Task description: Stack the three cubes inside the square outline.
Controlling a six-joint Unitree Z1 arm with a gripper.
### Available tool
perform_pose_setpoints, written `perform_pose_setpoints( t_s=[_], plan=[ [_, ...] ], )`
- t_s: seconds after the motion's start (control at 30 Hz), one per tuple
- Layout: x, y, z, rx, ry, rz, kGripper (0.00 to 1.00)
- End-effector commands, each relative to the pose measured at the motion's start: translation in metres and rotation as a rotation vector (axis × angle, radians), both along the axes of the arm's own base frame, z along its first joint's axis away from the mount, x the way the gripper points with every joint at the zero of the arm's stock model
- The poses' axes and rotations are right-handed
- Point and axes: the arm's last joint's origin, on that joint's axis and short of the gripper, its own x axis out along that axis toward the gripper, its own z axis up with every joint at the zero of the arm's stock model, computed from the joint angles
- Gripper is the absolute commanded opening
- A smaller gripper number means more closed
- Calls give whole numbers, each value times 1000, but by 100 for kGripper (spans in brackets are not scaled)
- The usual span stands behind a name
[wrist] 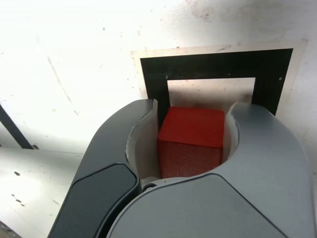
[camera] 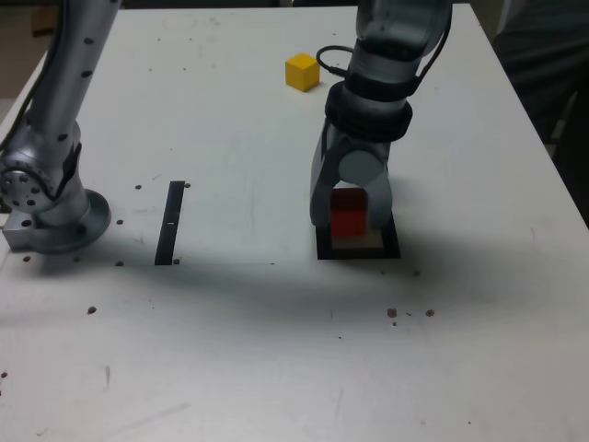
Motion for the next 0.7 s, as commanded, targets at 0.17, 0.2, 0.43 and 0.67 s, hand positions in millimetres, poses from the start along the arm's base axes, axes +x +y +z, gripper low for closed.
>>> perform_pose_setpoints(
  t_s=[0.17,0.2,0.43,0.67],
  plan=[
    [3,3,-7,-6,-1,-10,98],
    [3,3,-7,-6,-1,-9,99],
    [0,6,-6,-6,-9,-4,99],
    [-14,7,12,17,-53,-8,99]
  ],
)
